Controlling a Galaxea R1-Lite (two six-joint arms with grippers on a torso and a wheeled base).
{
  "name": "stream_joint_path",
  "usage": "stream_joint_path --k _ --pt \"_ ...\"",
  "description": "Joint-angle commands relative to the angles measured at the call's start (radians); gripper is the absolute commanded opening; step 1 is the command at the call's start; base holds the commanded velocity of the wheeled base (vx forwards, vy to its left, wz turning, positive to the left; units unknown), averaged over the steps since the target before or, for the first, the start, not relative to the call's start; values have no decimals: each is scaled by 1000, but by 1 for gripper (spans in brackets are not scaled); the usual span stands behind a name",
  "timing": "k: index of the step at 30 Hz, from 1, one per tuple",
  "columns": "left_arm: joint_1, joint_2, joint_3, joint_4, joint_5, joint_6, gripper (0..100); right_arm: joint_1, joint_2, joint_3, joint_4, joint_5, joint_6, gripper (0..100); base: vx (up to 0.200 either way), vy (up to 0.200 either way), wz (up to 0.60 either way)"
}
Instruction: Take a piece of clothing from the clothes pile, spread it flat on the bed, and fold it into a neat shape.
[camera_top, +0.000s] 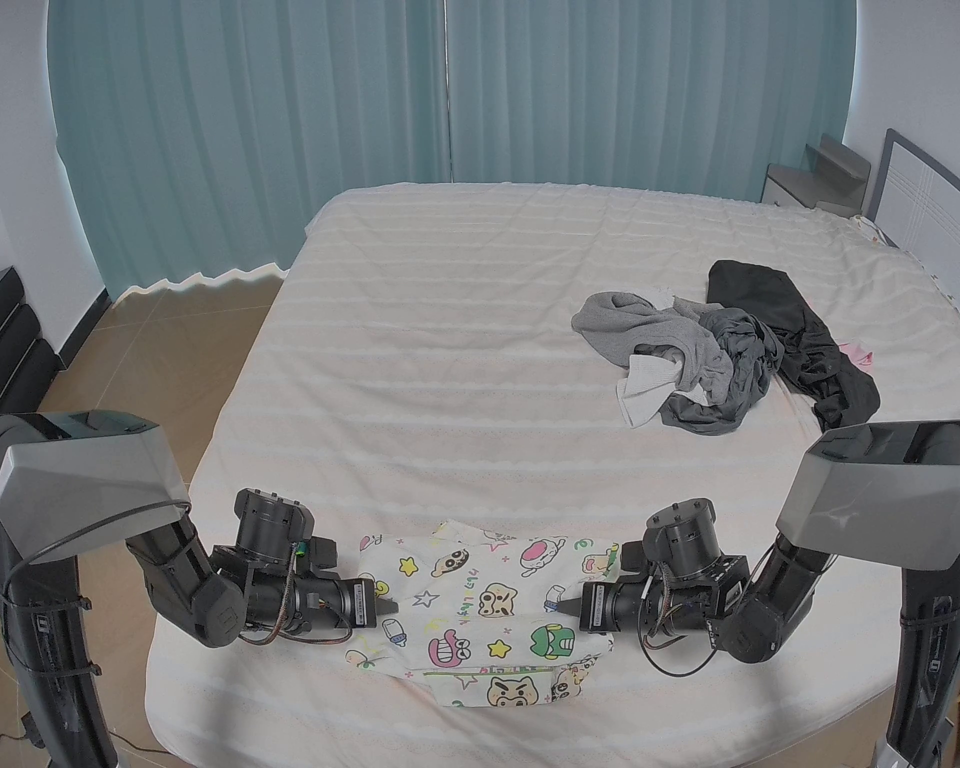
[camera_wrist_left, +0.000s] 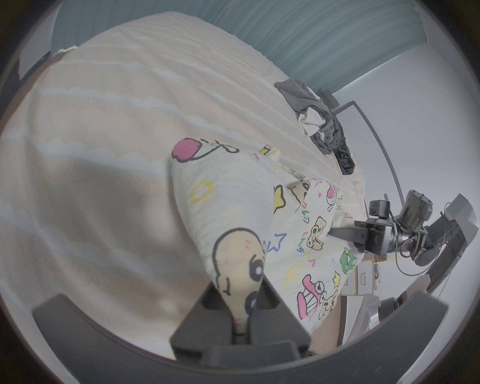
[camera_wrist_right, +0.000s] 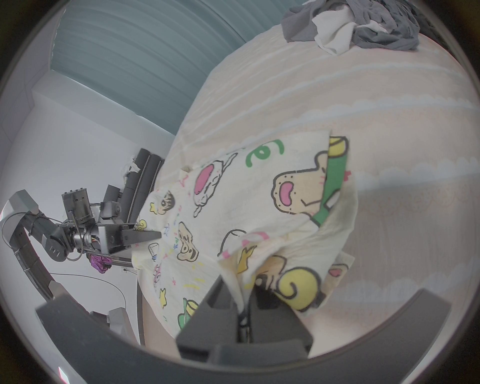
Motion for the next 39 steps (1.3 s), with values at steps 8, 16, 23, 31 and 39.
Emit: stream_joint_path --k 8,16,23,31,39 --pt "-50 -129 1 5 68 -170 0 3 -116 89 -63 1 27 0 0 0 0" --pt "-71 -144 2 10 70 -173 0 11 -154 112 -65 1 60 0 0 -25 0" --pt "-79 -161 11 11 70 -174 0 11 -163 112 -65 1 60 0 0 -200 0" --pt "-109 -193 19 13 73 -176 0 9 -197 122 -63 1 60 0 0 -200 0" --pt "-175 -210 8 16 123 -202 0 0 -255 169 -63 0 60 0 0 -200 0"
